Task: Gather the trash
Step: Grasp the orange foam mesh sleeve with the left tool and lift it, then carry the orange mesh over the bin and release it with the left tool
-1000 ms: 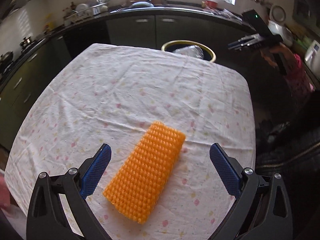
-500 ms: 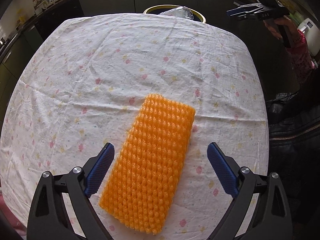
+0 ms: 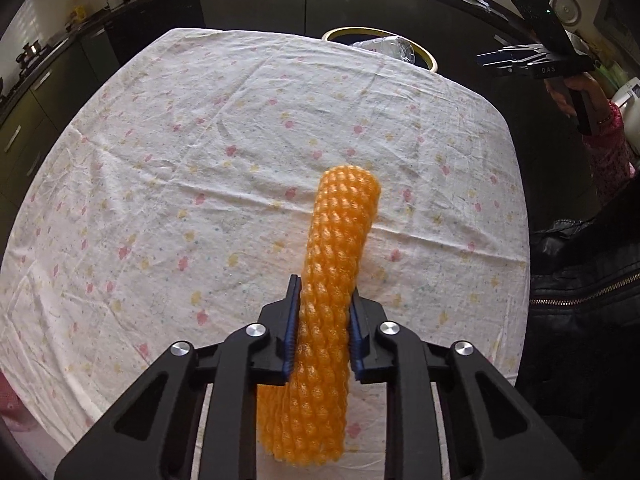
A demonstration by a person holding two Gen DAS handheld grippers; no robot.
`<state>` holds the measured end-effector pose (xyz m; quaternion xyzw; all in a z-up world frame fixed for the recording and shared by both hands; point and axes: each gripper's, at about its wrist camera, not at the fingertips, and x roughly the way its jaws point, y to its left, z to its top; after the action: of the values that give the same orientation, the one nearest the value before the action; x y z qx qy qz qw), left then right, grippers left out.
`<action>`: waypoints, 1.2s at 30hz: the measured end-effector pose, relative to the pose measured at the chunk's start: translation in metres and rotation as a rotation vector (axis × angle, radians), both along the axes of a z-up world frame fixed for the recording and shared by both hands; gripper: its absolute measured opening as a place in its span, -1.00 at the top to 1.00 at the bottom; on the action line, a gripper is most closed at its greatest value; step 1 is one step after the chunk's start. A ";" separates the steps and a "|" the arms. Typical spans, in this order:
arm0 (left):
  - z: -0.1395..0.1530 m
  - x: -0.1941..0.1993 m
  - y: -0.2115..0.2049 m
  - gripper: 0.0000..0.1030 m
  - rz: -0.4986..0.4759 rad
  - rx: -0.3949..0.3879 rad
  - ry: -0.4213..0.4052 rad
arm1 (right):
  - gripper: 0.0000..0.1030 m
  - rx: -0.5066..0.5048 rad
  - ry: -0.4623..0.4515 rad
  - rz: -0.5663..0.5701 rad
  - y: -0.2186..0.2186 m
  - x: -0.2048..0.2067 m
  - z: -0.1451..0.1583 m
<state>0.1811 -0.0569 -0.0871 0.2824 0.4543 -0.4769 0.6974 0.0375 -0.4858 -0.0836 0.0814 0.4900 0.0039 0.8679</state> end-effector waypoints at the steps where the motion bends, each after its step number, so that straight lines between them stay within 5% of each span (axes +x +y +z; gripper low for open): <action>1: 0.003 -0.003 -0.001 0.66 0.007 -0.001 -0.011 | -0.33 0.000 0.000 0.001 0.001 0.000 0.000; 13: 0.079 -0.032 -0.058 0.67 0.062 -0.105 -0.183 | -0.33 0.013 -0.019 -0.040 -0.016 -0.014 -0.001; 22: 0.119 -0.029 -0.184 0.66 -0.075 -0.168 -0.195 | -0.33 0.034 -0.028 -0.127 -0.055 -0.040 -0.009; 29: 0.122 -0.012 -0.306 0.65 -0.144 -0.150 -0.137 | -0.33 0.083 -0.020 -0.191 -0.095 -0.055 -0.029; 36: 0.090 0.012 -0.413 0.57 -0.142 -0.098 -0.084 | -0.33 0.128 -0.001 -0.244 -0.123 -0.065 -0.050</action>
<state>0.1930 -0.4698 0.0026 0.2992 0.3798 -0.5344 0.6933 -0.0276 -0.6093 -0.1333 0.1957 0.4747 -0.0702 0.8552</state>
